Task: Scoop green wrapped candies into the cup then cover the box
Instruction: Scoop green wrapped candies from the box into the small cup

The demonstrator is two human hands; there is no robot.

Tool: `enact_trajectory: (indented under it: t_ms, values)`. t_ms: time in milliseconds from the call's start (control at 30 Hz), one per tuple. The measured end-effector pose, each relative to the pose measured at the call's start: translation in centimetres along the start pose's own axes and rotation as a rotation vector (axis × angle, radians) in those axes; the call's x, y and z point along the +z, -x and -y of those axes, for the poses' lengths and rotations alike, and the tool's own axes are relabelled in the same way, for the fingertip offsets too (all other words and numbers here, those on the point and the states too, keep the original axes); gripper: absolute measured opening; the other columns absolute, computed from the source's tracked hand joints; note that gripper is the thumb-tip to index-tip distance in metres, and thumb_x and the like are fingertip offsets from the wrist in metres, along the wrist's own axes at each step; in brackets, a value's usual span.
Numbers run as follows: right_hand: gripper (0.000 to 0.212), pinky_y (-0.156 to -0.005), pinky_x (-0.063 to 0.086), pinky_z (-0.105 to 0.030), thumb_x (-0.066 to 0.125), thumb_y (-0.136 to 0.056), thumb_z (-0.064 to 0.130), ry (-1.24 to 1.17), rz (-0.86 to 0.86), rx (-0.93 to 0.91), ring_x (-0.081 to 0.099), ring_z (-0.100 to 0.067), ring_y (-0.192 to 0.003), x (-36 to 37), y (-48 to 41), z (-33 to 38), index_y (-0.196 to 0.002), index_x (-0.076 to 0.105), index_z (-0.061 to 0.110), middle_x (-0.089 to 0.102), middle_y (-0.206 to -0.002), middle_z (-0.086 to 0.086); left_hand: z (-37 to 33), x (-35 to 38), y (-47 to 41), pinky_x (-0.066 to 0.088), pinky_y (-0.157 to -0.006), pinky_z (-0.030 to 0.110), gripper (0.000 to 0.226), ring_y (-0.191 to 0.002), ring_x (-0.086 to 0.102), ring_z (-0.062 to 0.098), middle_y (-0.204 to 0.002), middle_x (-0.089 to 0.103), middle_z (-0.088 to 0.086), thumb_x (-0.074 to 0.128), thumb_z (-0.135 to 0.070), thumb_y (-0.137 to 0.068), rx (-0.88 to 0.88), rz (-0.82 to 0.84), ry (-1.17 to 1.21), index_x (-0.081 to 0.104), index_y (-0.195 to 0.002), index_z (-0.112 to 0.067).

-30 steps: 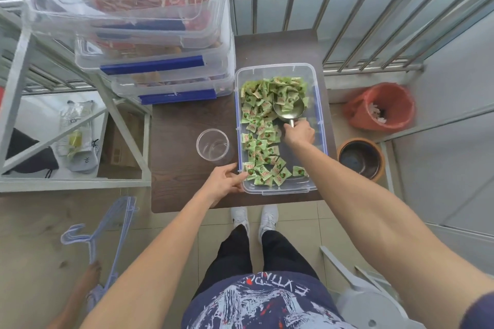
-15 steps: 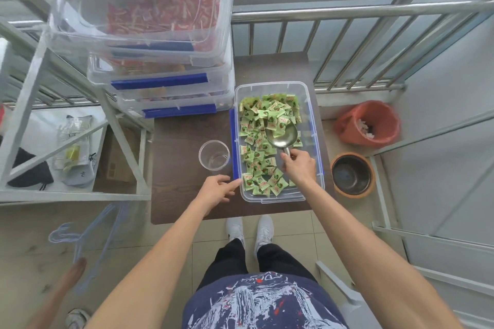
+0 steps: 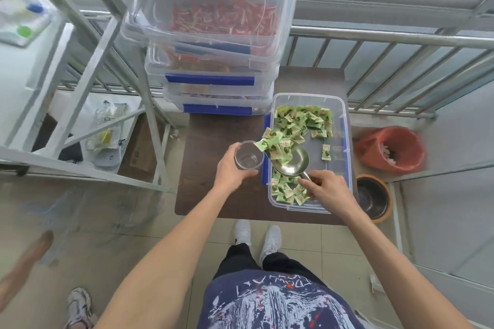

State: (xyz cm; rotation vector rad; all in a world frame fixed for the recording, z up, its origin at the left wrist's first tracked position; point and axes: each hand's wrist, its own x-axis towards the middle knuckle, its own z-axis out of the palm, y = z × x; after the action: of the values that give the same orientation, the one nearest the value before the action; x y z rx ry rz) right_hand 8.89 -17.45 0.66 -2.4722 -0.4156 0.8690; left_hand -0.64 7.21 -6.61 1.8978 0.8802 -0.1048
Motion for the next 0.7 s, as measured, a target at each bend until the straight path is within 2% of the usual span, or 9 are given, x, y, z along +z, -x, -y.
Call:
enact_trajectory:
  t_ms: [200, 333, 467, 567, 700]
  values:
    - [0.029, -0.062, 0.053, -0.035, 0.066, -0.097, 0.041, 0.139, 0.106, 0.002, 0.068, -0.013, -0.063, -1.0, 0.3, 2.7, -0.084, 0.075, 0.017, 0.071, -0.063, 0.004, 0.4, 0.0, 0.3, 0.040, -0.098, 0.023, 0.092, -0.122, 0.055, 0.008, -0.139, 0.064, -0.006, 0.099, -0.022, -0.064, 0.003, 0.023, 0.066, 0.052, -0.143, -0.027]
    - [0.030, -0.056, 0.046, -0.032, 0.065, -0.097, 0.040, 0.252, 0.122, 0.001, 0.063, -0.014, -0.058, -1.3, 0.3, 3.9, -0.081, 0.073, 0.017, 0.069, -0.062, 0.003, 0.7, -0.2, 0.3, 0.042, -0.097, 0.023, 0.090, -0.122, 0.059, 0.010, -0.133, 0.067, -0.010, 0.099, -0.023, -0.062, 0.005, 0.039, 0.086, 0.055, -0.140, -0.031]
    - [0.032, -0.052, 0.047, -0.033, 0.065, -0.094, 0.040, 0.338, 0.137, 0.024, 0.063, -0.022, -0.057, -1.2, -0.3, 5.2, -0.078, 0.072, 0.013, 0.069, -0.065, -0.005, 0.6, -0.2, 0.4, 0.042, -0.096, 0.023, 0.088, -0.116, 0.058, 0.008, -0.128, 0.068, -0.008, 0.097, -0.016, -0.065, -0.005, 0.047, 0.113, 0.055, -0.141, -0.030]
    - [0.033, -0.053, 0.047, -0.032, 0.065, -0.091, 0.043, 0.389, 0.140, 0.035, 0.064, -0.025, -0.060, -1.2, -0.7, 6.6, -0.081, 0.075, 0.013, 0.069, -0.069, -0.009, 0.5, -0.2, 0.4, 0.048, -0.100, 0.028, 0.086, -0.118, 0.061, 0.012, -0.128, 0.070, -0.006, 0.096, -0.014, -0.067, -0.011, 0.049, 0.112, 0.055, -0.141, -0.029]
    - [0.032, -0.059, 0.053, -0.035, 0.064, -0.085, 0.040, 0.443, 0.119, 0.025, 0.065, -0.032, -0.067, -1.4, -1.0, 8.8, -0.076, 0.068, 0.010, 0.063, -0.067, -0.009, 0.6, -0.2, 0.3, 0.052, -0.104, 0.038, 0.086, -0.120, 0.063, 0.016, -0.129, 0.071, -0.004, 0.096, -0.017, -0.066, -0.027, 0.037, 0.085, 0.054, -0.140, -0.031]
